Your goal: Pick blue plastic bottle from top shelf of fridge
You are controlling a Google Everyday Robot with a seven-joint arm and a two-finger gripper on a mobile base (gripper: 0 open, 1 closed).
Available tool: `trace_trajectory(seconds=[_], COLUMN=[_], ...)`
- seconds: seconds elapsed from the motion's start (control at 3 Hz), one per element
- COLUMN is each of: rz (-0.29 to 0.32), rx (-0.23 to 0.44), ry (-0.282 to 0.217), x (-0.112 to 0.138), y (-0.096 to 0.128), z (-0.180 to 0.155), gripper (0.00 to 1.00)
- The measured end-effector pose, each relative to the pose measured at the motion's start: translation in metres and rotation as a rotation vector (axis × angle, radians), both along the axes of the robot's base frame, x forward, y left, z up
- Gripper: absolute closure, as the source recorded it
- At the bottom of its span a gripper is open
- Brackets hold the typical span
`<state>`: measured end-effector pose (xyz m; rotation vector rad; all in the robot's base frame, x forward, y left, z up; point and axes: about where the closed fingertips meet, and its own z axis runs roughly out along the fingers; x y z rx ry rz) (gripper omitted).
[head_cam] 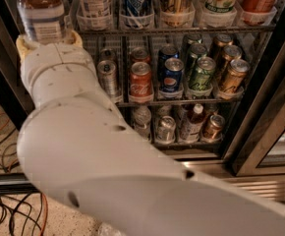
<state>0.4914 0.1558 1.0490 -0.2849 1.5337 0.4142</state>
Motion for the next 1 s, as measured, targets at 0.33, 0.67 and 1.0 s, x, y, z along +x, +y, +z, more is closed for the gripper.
trace_trajectory(seconds=[0.33, 0.67, 1.0], rz=[0.032, 0.058, 0.059], rx=[0.0, 0.025, 0.023], ry=[0.064, 0.101, 0.1], x=[-0.016, -0.032, -0.033], y=[0.003, 0.014, 0.015], z=[-0.019, -0.029, -0.029], gripper=[1.0, 1.0, 1.0])
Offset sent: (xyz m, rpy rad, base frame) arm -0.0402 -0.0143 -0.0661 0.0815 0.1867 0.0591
